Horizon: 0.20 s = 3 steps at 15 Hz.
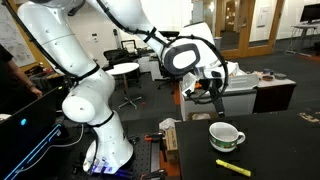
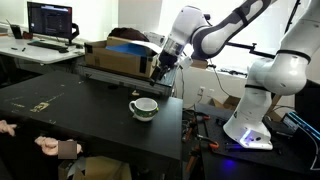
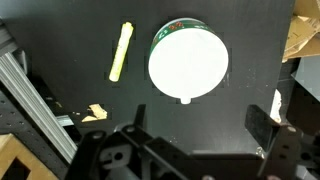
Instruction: Put the yellow sharpie on the table
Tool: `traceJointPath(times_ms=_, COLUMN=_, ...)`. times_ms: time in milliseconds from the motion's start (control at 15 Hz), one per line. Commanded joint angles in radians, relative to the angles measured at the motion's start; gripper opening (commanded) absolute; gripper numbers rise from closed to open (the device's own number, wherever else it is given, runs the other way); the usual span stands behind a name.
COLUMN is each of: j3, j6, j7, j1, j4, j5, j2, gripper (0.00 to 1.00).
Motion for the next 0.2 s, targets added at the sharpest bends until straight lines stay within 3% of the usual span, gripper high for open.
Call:
traceJointPath(times_ms=0, j3=0.023, j6=-0.001, j7=-0.013, j1=-0.022, j4=0.0, j5=0.016, j2=-0.001, gripper=1.0)
traceJointPath(times_ms=133, j3=0.023, j6=-0.001, j7=-0.013, j1=-0.022, j4=0.0, j5=0.016, j2=-0.001, gripper=1.0)
